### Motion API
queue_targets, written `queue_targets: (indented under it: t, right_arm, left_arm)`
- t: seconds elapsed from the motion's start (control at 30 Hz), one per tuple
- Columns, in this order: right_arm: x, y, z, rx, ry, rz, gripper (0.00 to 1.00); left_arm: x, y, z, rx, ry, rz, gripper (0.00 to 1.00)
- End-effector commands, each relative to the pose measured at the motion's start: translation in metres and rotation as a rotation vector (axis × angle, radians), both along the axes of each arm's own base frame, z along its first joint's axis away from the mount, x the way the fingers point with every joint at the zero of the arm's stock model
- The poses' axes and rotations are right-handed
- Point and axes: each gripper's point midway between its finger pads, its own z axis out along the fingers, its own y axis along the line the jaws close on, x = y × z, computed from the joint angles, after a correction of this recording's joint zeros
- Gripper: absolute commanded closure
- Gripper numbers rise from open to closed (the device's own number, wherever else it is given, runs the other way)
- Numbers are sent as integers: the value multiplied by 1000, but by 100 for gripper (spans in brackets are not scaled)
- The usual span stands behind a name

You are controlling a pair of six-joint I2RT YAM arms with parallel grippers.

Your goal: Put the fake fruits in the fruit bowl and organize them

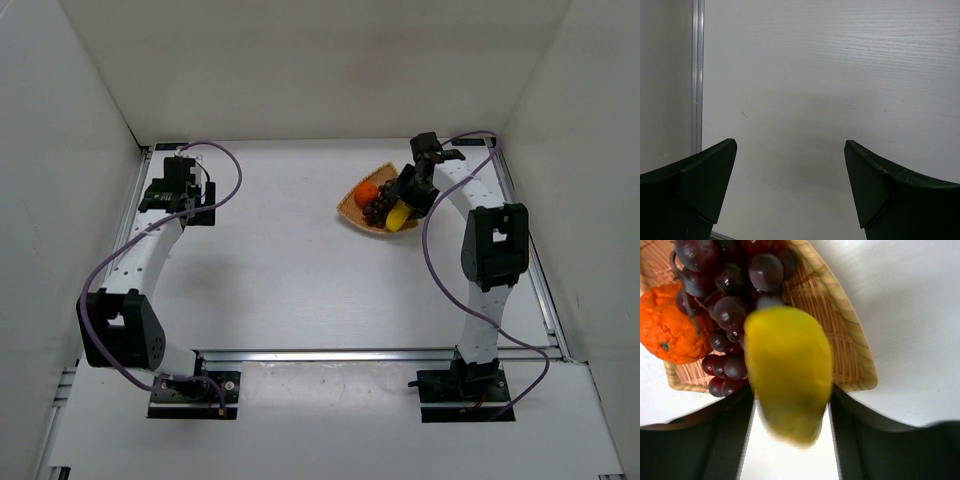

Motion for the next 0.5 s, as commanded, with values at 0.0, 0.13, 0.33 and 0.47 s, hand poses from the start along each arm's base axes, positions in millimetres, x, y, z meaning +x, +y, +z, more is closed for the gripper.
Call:
queue_targets:
  t: [0.0,0.13,0.33,0.47]
  right_arm:
    - [-2,0,5,16,18,-11,29]
    - [-11,-6,10,-7,16,-9,12]
    - [-16,-18,45,-59,-50,-3,5]
    - [-31,-50,99,-144,-180,-58,0]
  left_arm:
    - [8,4,17,12,-41,15,0]
    - [10,4,21,12,-50,15,0]
    - [8,6,29,18,-72,22,0]
    - [2,11,38,24,-98,38,0]
